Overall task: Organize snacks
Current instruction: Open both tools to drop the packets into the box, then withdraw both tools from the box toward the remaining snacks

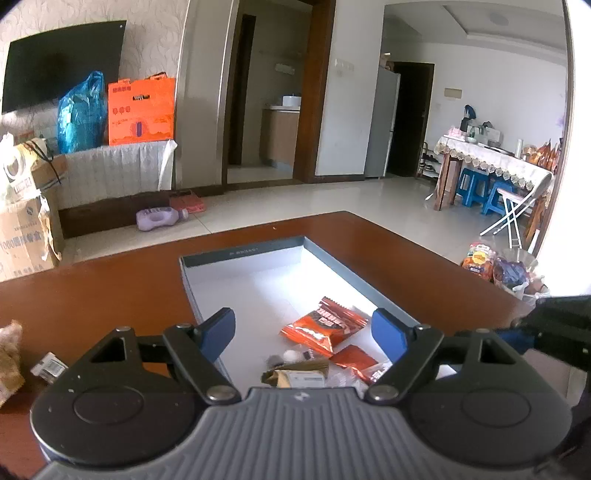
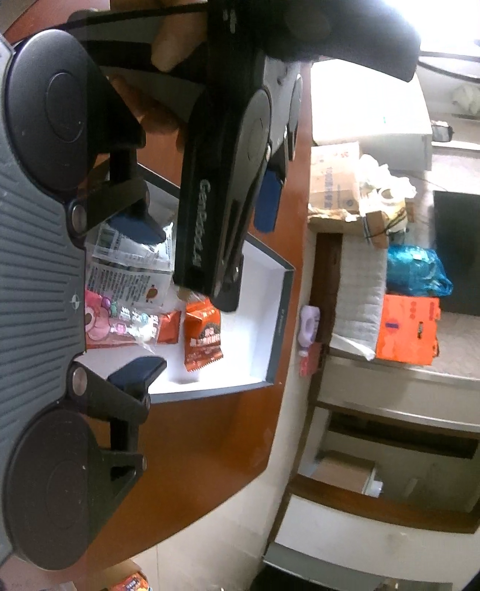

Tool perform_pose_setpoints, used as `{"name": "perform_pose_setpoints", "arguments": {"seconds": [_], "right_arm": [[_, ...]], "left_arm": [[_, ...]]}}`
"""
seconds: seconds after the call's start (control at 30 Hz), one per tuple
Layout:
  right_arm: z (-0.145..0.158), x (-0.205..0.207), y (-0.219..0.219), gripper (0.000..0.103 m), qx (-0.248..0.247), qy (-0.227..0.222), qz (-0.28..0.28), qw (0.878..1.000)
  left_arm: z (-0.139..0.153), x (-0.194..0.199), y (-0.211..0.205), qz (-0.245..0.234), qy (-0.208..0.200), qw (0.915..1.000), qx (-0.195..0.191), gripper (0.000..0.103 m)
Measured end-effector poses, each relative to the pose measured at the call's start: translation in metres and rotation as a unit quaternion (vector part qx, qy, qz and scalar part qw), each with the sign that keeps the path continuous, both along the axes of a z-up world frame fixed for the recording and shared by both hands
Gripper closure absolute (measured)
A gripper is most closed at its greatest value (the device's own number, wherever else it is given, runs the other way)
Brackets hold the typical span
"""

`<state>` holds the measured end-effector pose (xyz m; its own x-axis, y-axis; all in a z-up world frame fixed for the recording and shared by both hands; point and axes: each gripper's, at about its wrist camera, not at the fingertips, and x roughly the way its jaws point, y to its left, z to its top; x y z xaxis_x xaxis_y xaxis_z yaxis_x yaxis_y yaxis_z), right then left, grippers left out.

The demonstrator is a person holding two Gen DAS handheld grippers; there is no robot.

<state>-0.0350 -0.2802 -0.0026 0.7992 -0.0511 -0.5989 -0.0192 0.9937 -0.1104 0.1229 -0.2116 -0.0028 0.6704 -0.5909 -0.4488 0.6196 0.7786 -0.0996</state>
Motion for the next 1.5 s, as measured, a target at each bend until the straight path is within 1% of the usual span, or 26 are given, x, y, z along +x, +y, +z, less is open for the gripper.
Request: {"name": "perform_pose_setpoints", "arguments": {"seconds": [0.2, 0.4, 0.5, 0.57, 0.6, 0.67, 0.73, 0.87, 0.97, 1.03, 1.1, 1.23, 1.3, 1.4, 1.5], "right_arm": [[0.007, -0.002, 0.006, 0.029, -0.002, -0.019, -0.001, 1.0], [0.015, 0.001, 0.02, 0.033, 0.006, -0.031, 0.015, 0.999], [0.018, 0.006, 0.035, 0.039, 0.015, -0.032, 0.031, 0.999], [0.016, 0.013, 0.048, 0.045, 0.016, -0.024, 0.047, 0.998], [0.015, 0.016, 0.055, 0.046, 0.015, -0.02, 0.053, 0.998], [0.012, 0.022, 0.068, 0.046, 0.013, -0.013, 0.062, 0.998], [0.009, 0.029, 0.082, 0.046, 0.009, -0.007, 0.072, 0.997], [0.004, 0.042, 0.098, 0.046, 0.003, -0.003, 0.076, 0.997], [-0.003, 0.057, 0.109, 0.046, 0.01, 0.002, 0.082, 0.997], [-0.006, 0.068, 0.121, 0.048, 0.004, 0.002, 0.089, 0.996], [-0.008, 0.078, 0.13, 0.048, 0.002, 0.001, 0.093, 0.996], [-0.014, 0.097, 0.148, 0.048, 0.001, 0.003, 0.112, 0.994], [-0.015, 0.103, 0.157, 0.048, 0.015, -0.001, 0.138, 0.99], [-0.018, 0.112, 0.168, 0.048, 0.035, 0.011, 0.161, 0.986], [-0.027, 0.123, 0.173, 0.048, 0.063, 0.031, 0.165, 0.984]], "left_arm": [[0.013, -0.008, 0.029, 0.015, -0.015, 0.9998, 0.005, 0.022], [0.022, -0.012, 0.093, 0.051, -0.029, 0.9979, 0.027, 0.022], [0.018, -0.011, 0.131, 0.078, -0.027, 0.9958, 0.039, 0.022], [0.012, -0.008, 0.158, 0.098, -0.016, 0.9943, 0.039, 0.022], [0.008, -0.007, 0.169, 0.103, -0.01, 0.9939, 0.038, 0.022], [-0.001, -0.005, 0.186, 0.102, -0.001, 0.9939, 0.042, 0.022], [-0.007, -0.004, 0.196, 0.091, -0.001, 0.9947, 0.048, 0.022], [-0.021, 0.001, 0.203, 0.068, 0.003, 0.9955, 0.066, 0.022], [-0.027, 0.006, 0.206, 0.052, 0.023, 0.9952, 0.08, 0.022], [-0.03, 0.008, 0.215, 0.049, 0.037, 0.9952, 0.077, 0.023], [-0.036, 0.009, 0.221, 0.049, 0.047, 0.994, 0.086, 0.023], [-0.038, 0.009, 0.243, 0.047, 0.046, 0.9945, 0.082, 0.023], [-0.036, 0.007, 0.254, 0.044, 0.043, 0.9951, 0.078, 0.023], [-0.033, 0.002, 0.274, 0.037, 0.039, 0.996, 0.072, 0.023], [-0.031, -0.001, 0.285, 0.038, 0.037, 0.996, 0.071, 0.023]]}}
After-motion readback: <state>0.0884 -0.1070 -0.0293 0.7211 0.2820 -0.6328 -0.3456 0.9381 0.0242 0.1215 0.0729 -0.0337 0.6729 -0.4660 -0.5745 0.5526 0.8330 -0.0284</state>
